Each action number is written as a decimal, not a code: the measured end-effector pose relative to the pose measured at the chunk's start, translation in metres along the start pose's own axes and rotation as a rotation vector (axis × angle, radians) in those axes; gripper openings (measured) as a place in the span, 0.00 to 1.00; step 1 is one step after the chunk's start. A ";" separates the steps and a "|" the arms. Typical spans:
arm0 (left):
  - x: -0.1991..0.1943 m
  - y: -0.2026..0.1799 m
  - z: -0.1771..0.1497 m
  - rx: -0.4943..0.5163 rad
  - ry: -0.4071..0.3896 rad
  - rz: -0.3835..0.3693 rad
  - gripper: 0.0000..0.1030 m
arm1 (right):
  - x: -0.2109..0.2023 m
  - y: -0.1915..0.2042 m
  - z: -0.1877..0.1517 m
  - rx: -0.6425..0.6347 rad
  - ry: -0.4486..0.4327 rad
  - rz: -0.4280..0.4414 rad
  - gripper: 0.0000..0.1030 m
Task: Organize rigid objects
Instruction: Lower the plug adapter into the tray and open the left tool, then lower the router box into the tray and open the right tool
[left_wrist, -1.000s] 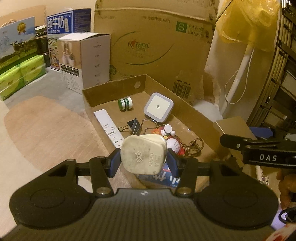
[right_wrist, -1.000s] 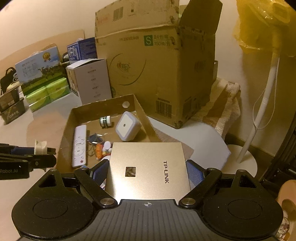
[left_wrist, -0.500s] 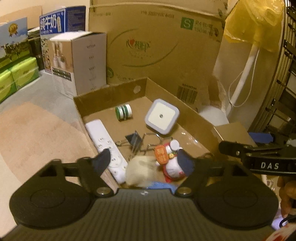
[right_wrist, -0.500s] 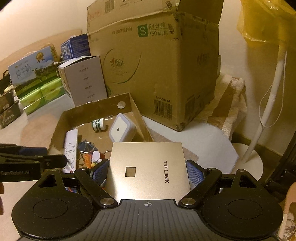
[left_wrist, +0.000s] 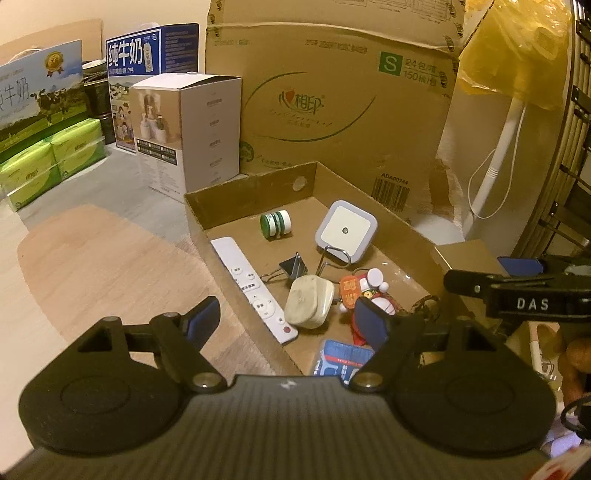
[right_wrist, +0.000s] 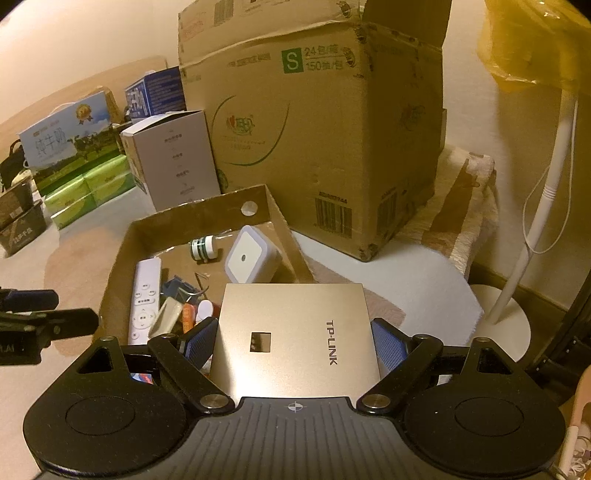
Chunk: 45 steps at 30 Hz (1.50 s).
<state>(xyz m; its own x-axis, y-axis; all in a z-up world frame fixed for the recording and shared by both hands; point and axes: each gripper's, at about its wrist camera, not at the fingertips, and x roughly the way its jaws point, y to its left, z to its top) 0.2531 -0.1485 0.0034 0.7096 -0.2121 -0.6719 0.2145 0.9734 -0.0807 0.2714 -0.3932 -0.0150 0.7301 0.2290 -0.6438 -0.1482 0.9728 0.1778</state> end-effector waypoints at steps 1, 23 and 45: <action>-0.001 0.001 -0.001 -0.001 0.000 0.001 0.75 | 0.001 0.001 0.001 -0.001 0.001 0.001 0.85; -0.001 0.013 -0.011 -0.012 -0.011 0.043 1.00 | 0.016 0.002 0.005 0.084 -0.013 0.057 0.88; -0.058 0.011 -0.030 -0.050 -0.013 0.071 0.99 | -0.049 0.010 -0.013 0.128 -0.014 -0.003 0.91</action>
<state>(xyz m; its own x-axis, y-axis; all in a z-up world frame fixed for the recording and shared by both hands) 0.1940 -0.1233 0.0196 0.7306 -0.1433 -0.6676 0.1295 0.9891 -0.0705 0.2248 -0.3938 0.0087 0.7396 0.2245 -0.6345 -0.0603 0.9610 0.2698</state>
